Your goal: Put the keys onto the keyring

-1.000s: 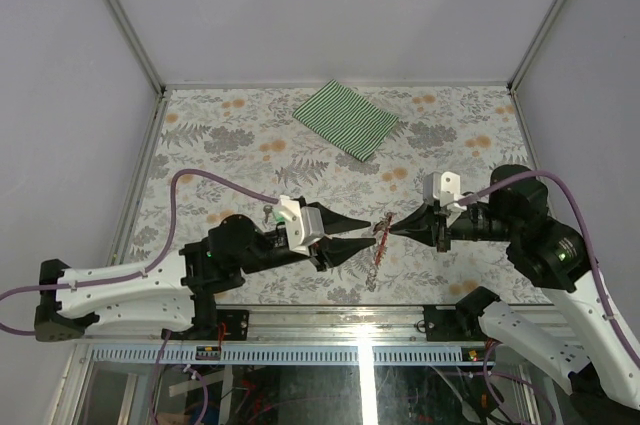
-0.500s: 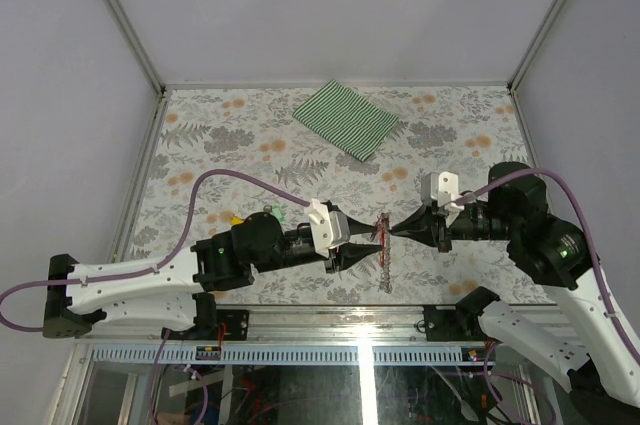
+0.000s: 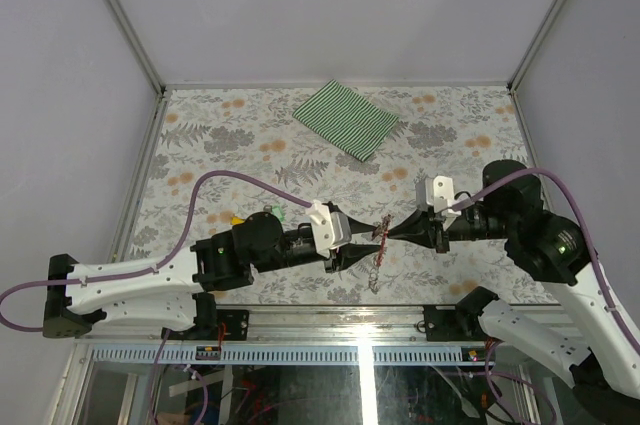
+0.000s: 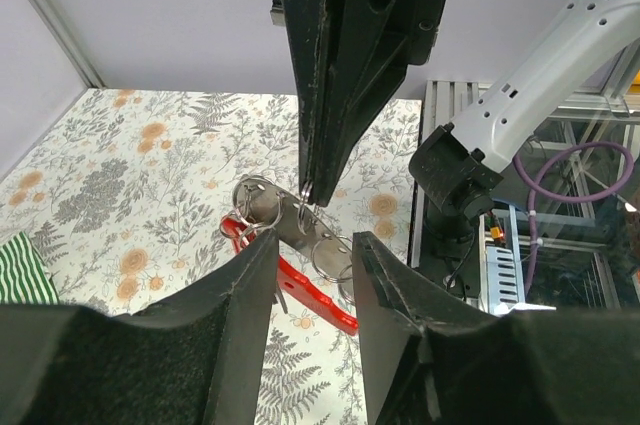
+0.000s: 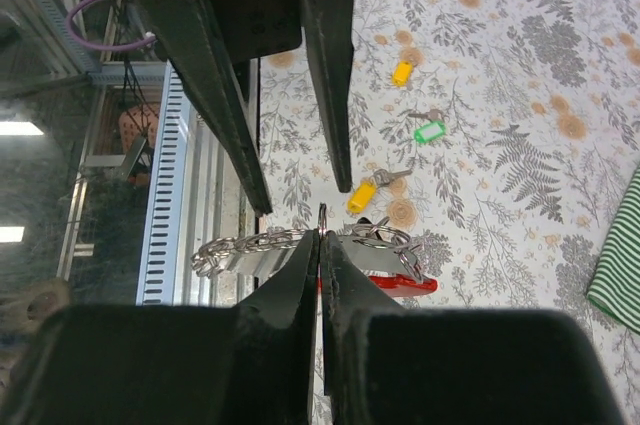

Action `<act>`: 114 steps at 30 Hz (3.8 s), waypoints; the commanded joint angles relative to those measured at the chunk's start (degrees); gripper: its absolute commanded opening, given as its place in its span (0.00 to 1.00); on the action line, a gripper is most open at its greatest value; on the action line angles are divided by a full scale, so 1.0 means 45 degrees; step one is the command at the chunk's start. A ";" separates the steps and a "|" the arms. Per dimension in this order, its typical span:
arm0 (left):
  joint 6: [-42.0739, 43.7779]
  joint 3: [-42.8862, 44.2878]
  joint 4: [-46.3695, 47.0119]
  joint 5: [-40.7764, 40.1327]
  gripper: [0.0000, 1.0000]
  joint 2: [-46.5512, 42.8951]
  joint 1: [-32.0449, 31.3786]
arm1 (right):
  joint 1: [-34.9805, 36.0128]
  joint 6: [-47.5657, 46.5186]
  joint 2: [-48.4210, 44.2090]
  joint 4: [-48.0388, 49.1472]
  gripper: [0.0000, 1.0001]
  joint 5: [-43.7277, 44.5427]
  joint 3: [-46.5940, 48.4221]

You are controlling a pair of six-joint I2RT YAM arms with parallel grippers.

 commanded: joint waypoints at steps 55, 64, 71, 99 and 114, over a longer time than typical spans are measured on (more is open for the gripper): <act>-0.2007 -0.2789 0.7840 0.0984 0.00 -0.2548 -0.0073 | 0.2183 0.4510 -0.2609 1.0993 0.36 0.0825 -0.3893; -0.2026 -0.2484 0.8368 0.1224 0.00 -0.2328 -0.0066 | 0.2193 0.5860 -0.2367 1.3395 0.30 0.0006 -0.4240; -0.2045 -0.2358 0.8400 0.1258 0.00 -0.2096 -0.0063 | 0.2193 0.5973 -0.2073 1.3729 0.33 -0.0346 -0.4284; -0.2029 -0.2206 0.8404 0.1364 0.00 -0.1876 -0.0077 | 0.2192 0.6423 -0.1488 1.3847 0.26 -0.1360 -0.4221; -0.2037 -0.2163 0.8310 0.1354 0.02 -0.1852 -0.0074 | 0.2192 0.5762 -0.1368 1.2679 0.00 -0.1483 -0.3703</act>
